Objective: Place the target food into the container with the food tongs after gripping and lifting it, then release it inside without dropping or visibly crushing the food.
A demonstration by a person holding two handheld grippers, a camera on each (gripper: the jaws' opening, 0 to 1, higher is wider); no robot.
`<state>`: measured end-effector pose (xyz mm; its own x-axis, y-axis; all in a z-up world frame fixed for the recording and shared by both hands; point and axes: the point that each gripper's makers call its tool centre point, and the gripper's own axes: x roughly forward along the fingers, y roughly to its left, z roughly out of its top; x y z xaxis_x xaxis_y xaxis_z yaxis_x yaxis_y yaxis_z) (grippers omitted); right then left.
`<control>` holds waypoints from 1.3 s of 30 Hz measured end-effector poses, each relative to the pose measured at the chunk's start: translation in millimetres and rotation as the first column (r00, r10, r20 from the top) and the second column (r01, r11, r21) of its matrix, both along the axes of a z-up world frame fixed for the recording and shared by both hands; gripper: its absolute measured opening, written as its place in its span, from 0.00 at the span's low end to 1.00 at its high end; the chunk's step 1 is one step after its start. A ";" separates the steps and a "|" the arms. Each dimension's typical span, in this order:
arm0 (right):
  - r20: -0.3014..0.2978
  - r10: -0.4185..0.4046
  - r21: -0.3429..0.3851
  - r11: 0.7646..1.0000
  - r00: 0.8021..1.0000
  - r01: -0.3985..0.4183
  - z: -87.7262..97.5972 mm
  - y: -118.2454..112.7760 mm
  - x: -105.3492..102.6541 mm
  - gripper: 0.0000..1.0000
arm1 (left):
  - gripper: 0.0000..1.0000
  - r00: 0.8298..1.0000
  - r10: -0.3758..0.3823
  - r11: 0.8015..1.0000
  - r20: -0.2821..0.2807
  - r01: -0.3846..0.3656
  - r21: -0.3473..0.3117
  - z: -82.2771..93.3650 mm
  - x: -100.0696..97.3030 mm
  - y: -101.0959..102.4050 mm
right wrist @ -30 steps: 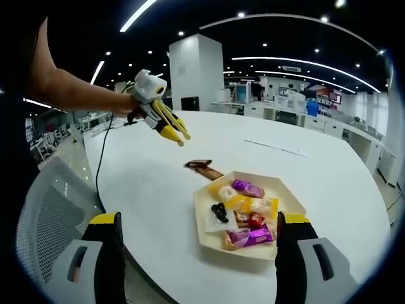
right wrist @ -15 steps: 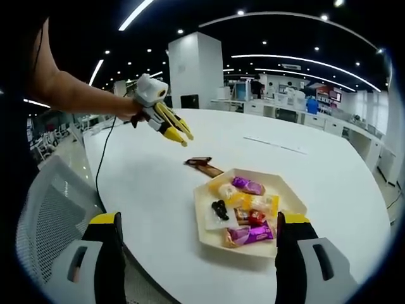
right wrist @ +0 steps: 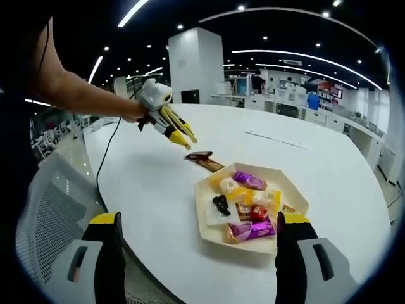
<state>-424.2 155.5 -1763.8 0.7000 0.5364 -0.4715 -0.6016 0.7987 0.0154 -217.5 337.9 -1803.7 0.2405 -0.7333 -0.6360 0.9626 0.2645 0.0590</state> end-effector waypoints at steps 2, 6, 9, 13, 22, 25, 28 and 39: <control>-0.003 0.000 0.002 1.000 1.000 0.000 -0.1 0.2 -0.2 0.99 | 0.27 1.000 -0.016 1.000 -0.006 0.016 0.007 -3.9 -1.9 -1.4; -0.008 0.002 0.004 1.000 1.000 -0.002 -0.7 0.8 -0.6 0.99 | 0.26 1.000 -0.023 1.000 -0.013 0.024 0.014 -9.3 -1.8 -3.6; -0.009 0.006 0.004 1.000 1.000 -0.006 -1.4 1.1 -0.6 0.99 | 0.26 0.999 -0.037 0.999 -0.013 0.037 0.017 -12.8 -1.0 -6.0; -0.008 0.004 0.006 1.000 1.000 -0.004 -1.0 0.9 -0.5 0.99 | 0.26 0.998 -0.054 0.998 -0.018 0.054 0.028 -18.2 -1.5 -8.7; -0.011 0.001 0.006 1.000 1.000 -0.001 -1.2 0.5 -0.5 0.99 | 0.26 0.997 -0.073 0.996 -0.038 0.075 0.038 -27.2 -2.8 -13.6; -0.012 0.000 0.005 1.000 1.000 0.000 -1.3 0.4 -0.5 0.99 | 0.25 0.996 -0.076 0.996 -0.044 0.078 0.047 -30.8 -4.1 -14.7; -0.013 0.002 0.004 1.000 1.000 -0.002 -1.7 0.8 -0.6 0.99 | 0.23 0.996 -0.072 0.996 -0.060 0.074 0.043 -31.3 -5.7 -14.0; -0.017 0.007 0.001 1.000 1.000 -0.007 -2.3 1.5 -1.4 0.99 | 0.19 0.993 -0.003 0.999 -0.122 0.008 0.035 -31.9 -3.3 -14.1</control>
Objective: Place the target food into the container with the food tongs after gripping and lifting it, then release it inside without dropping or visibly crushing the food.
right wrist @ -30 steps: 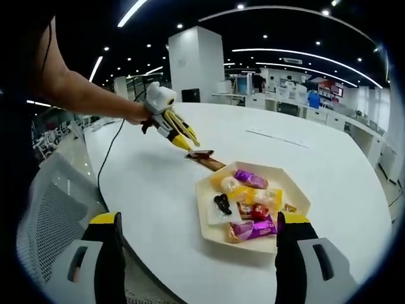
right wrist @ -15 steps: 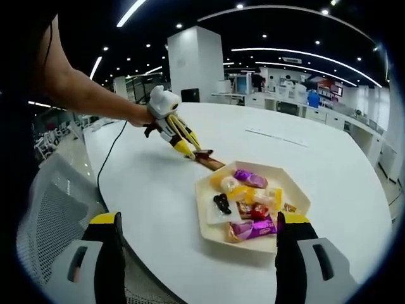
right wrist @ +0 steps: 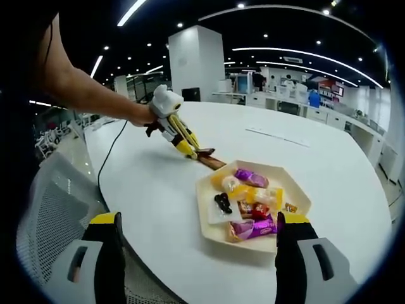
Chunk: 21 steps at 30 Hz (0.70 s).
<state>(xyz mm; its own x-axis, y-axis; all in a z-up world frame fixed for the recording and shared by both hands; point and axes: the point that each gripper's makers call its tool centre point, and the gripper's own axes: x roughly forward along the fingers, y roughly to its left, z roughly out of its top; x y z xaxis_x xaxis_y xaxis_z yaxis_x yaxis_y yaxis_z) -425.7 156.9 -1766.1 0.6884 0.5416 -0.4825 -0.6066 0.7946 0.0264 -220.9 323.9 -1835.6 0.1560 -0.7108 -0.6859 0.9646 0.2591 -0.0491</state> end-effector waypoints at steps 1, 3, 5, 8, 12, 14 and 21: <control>0.001 -0.001 0.000 1.000 1.000 0.001 0.1 -0.2 0.1 0.99 | 0.19 1.000 0.003 1.000 0.000 -0.003 -0.001 -0.2 -0.1 0.4; 0.002 -0.001 0.000 1.000 1.000 0.001 0.1 -0.2 0.2 0.99 | 0.19 1.000 0.005 1.000 0.001 -0.005 -0.007 -0.1 -0.6 1.0; 0.002 -0.001 -0.003 1.000 1.000 0.001 -0.1 -0.4 0.2 0.99 | 0.19 1.000 0.005 1.000 0.006 -0.004 -0.009 -0.4 -1.1 1.0; 0.002 0.001 -0.002 1.000 1.000 -0.001 -0.2 -0.3 0.1 0.99 | 0.19 1.000 -0.004 1.000 0.003 0.004 -0.012 0.8 -4.7 -0.1; 0.003 0.000 -0.004 1.000 1.000 0.000 -0.3 -0.5 0.3 0.99 | 0.19 1.000 -0.016 1.000 0.022 0.016 -0.004 4.3 -6.9 -0.3; 0.005 0.000 -0.003 1.000 1.000 0.000 0.2 -0.6 0.4 0.99 | 0.19 1.000 -0.018 1.000 0.021 0.018 -0.004 6.4 -7.2 -0.1; 0.008 0.001 -0.004 1.000 1.000 -0.001 0.7 -0.3 0.7 0.99 | 0.19 0.999 -0.021 1.000 0.025 0.021 0.003 17.6 -6.4 2.5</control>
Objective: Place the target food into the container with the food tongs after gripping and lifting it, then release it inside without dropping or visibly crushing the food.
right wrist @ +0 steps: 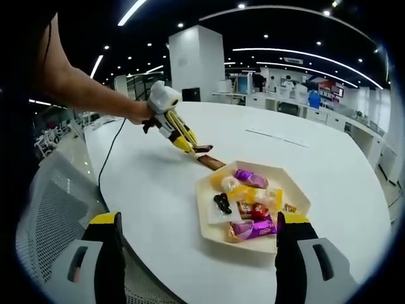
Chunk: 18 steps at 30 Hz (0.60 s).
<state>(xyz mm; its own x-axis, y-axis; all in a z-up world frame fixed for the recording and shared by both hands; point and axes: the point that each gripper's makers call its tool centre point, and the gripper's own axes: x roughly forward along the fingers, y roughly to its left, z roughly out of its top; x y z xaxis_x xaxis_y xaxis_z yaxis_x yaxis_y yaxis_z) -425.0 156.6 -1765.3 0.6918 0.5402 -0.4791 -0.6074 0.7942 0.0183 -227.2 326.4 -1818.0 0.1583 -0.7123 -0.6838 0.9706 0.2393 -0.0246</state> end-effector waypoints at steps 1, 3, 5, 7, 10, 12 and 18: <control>0.001 0.000 0.000 1.000 1.000 0.000 0.1 0.1 0.1 0.99 | 0.19 1.000 -0.001 1.000 0.001 0.001 0.000 2.6 -0.3 -0.2; 0.000 0.000 0.000 1.000 1.000 0.000 0.2 0.0 0.0 0.99 | 0.19 1.000 -0.002 1.000 0.003 0.002 0.007 7.3 0.3 0.3; 0.005 0.001 -0.002 1.000 1.000 -0.001 0.7 0.1 0.3 0.99 | 0.19 1.000 0.002 1.000 -0.001 -0.002 0.013 12.1 0.9 1.3; 0.005 0.002 -0.003 1.000 1.000 -0.002 0.6 0.3 0.1 0.99 | 0.19 1.000 -0.001 1.000 0.001 0.001 0.018 18.2 0.6 2.0; 0.009 0.000 -0.002 1.000 1.000 0.000 1.3 -0.1 0.5 0.99 | 0.19 1.000 -0.007 1.000 0.002 0.007 0.013 32.2 -2.5 1.8; 0.011 0.001 -0.002 1.000 1.000 -0.001 1.4 -0.1 0.5 0.99 | 0.19 1.000 -0.011 1.000 0.004 0.011 0.015 39.4 -3.7 1.9; 0.031 -0.009 -0.001 1.000 0.999 0.009 5.1 -2.4 2.2 0.99 | 0.19 0.999 -0.039 0.997 0.003 0.039 0.065 56.9 -10.2 5.3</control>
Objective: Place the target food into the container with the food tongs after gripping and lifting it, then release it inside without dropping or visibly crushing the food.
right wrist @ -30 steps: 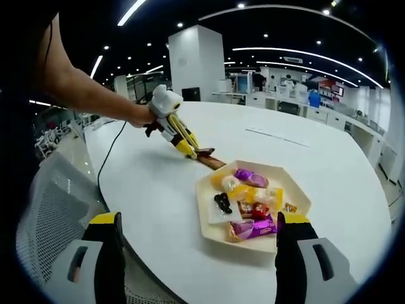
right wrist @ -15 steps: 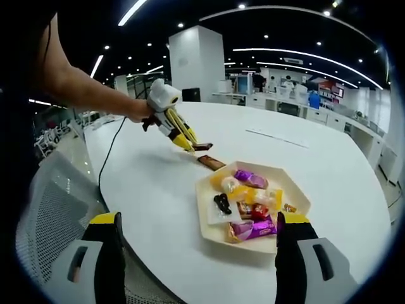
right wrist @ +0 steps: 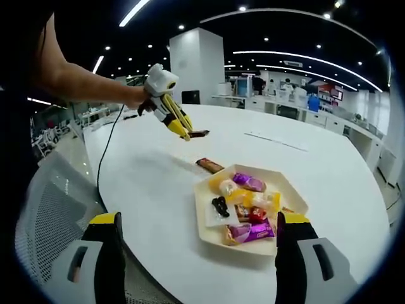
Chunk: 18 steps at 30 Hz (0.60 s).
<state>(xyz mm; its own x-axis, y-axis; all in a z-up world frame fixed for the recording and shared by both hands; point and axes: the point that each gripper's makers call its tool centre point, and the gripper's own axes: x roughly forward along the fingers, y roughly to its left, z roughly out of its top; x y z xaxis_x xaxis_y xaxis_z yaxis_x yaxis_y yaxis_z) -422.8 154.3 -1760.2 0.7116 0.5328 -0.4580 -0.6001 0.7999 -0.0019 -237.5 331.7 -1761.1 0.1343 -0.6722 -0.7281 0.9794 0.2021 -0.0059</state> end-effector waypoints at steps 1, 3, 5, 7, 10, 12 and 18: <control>0.004 -0.003 0.000 1.000 1.000 0.003 0.7 -0.7 0.3 0.99 | 0.19 1.000 -0.006 1.000 -0.001 0.006 0.014 0.0 -0.5 1.3; 0.018 -0.011 0.001 1.000 1.000 0.011 3.4 -2.4 1.4 0.99 | 0.19 1.000 -0.020 1.000 0.004 0.019 0.024 5.0 -4.5 1.7; 0.034 -0.011 -0.006 1.000 0.999 0.011 5.6 -3.9 2.0 0.99 | 0.19 1.000 -0.030 0.999 0.008 0.030 0.036 8.1 -7.5 3.0; 0.046 -0.010 -0.003 1.000 0.999 0.010 7.8 -3.9 2.5 0.99 | 0.19 0.999 -0.035 0.998 0.007 0.035 0.053 9.2 -9.3 5.6; 0.049 -0.006 -0.008 1.000 0.999 0.006 7.7 -3.4 2.6 0.99 | 0.19 0.999 -0.048 0.997 0.015 0.047 0.067 13.7 -14.0 7.1; 0.054 -0.007 -0.002 1.000 0.999 0.007 9.1 -3.3 2.8 0.99 | 0.19 0.998 -0.053 0.996 0.021 0.051 0.075 15.7 -14.6 7.6; 0.056 -0.004 -0.004 1.000 0.998 0.004 9.5 -2.9 2.4 0.99 | 0.19 0.998 -0.054 0.995 0.023 0.051 0.086 21.9 -18.0 6.3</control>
<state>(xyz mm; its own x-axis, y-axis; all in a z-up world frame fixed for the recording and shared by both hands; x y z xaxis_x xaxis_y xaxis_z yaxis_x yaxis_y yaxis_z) -420.4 151.4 -1750.7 0.7382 0.5284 -0.4193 -0.5960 0.8021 -0.0384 -255.5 338.0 -1739.2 0.1195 -0.6144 -0.7799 0.9882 0.1491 0.0340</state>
